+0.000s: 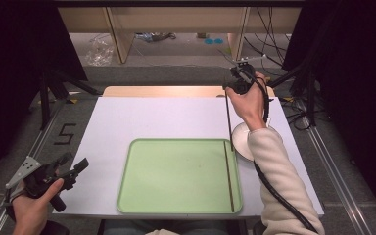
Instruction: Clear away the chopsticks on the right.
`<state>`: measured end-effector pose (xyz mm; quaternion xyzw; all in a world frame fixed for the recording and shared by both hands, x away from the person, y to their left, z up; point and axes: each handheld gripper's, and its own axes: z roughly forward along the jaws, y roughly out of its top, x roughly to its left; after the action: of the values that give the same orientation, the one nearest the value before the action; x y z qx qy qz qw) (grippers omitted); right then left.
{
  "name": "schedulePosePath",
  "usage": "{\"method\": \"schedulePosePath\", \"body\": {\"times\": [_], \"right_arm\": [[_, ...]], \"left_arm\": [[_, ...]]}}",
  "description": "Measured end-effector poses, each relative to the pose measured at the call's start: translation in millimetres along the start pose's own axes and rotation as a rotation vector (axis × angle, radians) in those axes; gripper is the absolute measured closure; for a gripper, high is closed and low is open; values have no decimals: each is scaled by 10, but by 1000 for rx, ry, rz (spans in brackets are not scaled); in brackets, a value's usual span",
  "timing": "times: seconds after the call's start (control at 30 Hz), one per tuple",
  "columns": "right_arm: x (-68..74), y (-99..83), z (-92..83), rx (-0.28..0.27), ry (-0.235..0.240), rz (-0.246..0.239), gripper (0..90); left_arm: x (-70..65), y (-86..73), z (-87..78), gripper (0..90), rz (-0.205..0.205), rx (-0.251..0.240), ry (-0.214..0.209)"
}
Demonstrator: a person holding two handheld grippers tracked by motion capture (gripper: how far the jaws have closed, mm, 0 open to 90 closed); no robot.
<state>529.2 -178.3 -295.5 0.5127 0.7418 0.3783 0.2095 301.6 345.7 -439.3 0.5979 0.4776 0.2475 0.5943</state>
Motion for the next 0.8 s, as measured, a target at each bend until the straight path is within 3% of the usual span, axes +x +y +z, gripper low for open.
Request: {"method": "schedulePosePath", "body": {"times": [0.3, 0.4, 0.43, 0.53, 0.63, 0.67, 0.77, 0.8], "right_arm": [[-4, -74, 97, 108, -8, 24, 881], [-22, -119, 140, 167, -6, 52, 881], [-8, -131, 147, 203, -7, 82, 881], [-9, -172, 185, 256, -15, 106, 881], [-23, -226, 234, 288, -18, 108, 881], [-4, -239, 247, 312, -22, 142, 880], [-11, -309, 301, 330, -16, 150, 880], [9, -324, 309, 351, -20, 188, 880]], "left_arm": [[4, -3, 3, 233, 2, -6, -6], [-10, -5, -2, 233, -14, -6, 5], [-7, 0, -4, 233, -8, 4, 8], [1, -2, 2, 233, 1, -5, -4], [1, -3, 3, 233, 1, -4, -4], [-4, 4, -4, 233, 0, 10, 7], [-5, -1, 2, 233, -3, -1, 0], [-2, 2, -3, 233, 4, 9, 3]]}}
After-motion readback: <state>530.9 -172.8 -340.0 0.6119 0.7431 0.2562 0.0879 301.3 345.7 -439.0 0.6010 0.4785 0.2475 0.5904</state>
